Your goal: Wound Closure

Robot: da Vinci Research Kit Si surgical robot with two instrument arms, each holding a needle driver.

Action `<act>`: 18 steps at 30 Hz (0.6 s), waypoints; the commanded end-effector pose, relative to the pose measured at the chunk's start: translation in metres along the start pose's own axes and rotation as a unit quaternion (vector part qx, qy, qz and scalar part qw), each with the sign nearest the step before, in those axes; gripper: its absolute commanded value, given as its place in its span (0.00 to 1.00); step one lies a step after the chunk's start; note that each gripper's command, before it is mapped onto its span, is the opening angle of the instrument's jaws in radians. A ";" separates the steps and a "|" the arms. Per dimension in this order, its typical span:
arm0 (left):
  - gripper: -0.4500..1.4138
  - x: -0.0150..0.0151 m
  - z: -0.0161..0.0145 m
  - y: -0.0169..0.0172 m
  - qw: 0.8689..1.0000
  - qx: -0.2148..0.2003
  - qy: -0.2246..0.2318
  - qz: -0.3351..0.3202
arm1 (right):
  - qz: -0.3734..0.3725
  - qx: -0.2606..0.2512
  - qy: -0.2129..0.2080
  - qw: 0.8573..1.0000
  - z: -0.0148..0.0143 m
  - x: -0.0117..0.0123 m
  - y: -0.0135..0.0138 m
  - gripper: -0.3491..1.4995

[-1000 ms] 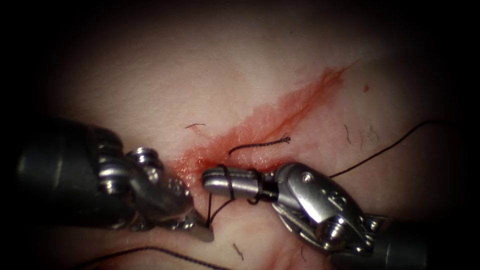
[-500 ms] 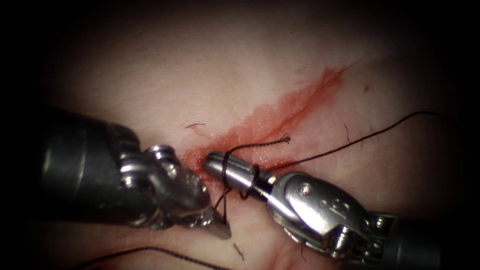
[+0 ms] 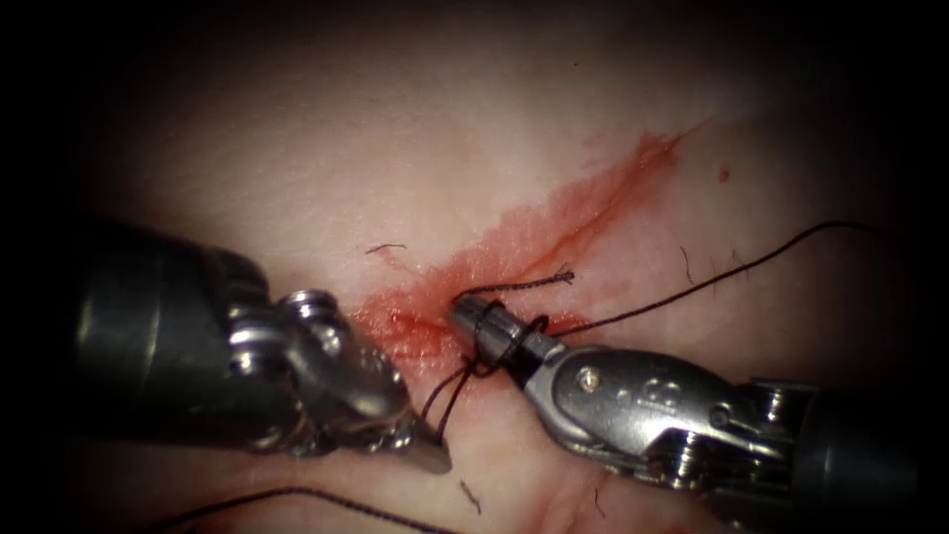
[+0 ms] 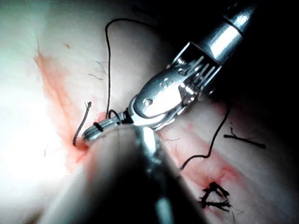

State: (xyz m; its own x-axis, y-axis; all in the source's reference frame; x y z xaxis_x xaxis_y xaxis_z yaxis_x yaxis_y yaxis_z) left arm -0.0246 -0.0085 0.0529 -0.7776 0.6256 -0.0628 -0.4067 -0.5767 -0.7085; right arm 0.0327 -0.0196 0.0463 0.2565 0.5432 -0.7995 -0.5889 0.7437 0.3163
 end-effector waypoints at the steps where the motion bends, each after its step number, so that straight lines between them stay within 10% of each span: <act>1: 0.00 0.0004 0.0006 -0.0001 1.000 0.000 0.000 0.001 | 0.002 -0.003 0.001 1.000 0.0009 0.0001 -0.0001 0.00; 18: 0.00 0.0003 0.0001 0.0012 1.000 -0.014 -0.007 0.003 | 0.015 -0.055 -0.043 0.997 0.0012 -0.0018 0.0008 0.00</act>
State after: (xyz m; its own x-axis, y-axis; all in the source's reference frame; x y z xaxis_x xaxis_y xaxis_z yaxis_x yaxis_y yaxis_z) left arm -0.0247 -0.0091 0.0516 -0.7881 0.6130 -0.0556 -0.3882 -0.5652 -0.7279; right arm 0.0318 -0.0196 0.0485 0.2577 0.6486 -0.7162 -0.7139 0.6273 0.3113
